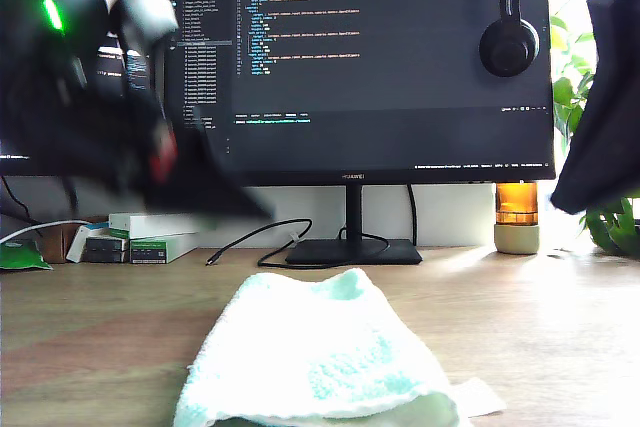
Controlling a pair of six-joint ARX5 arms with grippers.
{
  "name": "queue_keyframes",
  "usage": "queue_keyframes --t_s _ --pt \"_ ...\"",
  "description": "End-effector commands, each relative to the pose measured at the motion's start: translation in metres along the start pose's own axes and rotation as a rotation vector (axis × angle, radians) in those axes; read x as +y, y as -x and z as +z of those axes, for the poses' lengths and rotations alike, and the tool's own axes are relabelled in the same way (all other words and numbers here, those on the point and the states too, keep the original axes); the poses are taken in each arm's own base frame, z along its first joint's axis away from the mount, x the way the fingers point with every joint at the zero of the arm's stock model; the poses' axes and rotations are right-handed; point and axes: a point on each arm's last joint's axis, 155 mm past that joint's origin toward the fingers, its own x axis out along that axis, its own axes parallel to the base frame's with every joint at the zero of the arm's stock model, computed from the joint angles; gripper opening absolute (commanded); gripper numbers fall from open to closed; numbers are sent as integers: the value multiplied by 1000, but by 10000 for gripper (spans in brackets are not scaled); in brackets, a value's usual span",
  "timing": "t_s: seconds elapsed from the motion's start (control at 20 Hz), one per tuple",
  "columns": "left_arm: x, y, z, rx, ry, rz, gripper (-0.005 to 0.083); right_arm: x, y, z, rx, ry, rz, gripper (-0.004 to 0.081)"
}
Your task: Fold the tea towel to a neat square and place it to the right
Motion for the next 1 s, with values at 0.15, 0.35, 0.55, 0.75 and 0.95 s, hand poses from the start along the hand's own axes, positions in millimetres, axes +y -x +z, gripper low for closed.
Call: queue_keyframes --t_s 0.15,0.35,0.55,0.75,0.95 --pt "1 -19 -36 60 57 -31 -20 25 -9 6 -46 220 108 -11" --pt "2 -28 -58 107 104 -41 -20 36 -26 5 -26 276 181 116" --pt "3 -29 -64 124 129 -34 -20 32 -45 16 -45 290 175 255" --pt "3 -30 -72 151 157 -33 -20 40 -60 12 -24 339 217 272" --pt "-10 -35 -94 216 199 -71 -20 40 -68 13 -28 380 220 304"
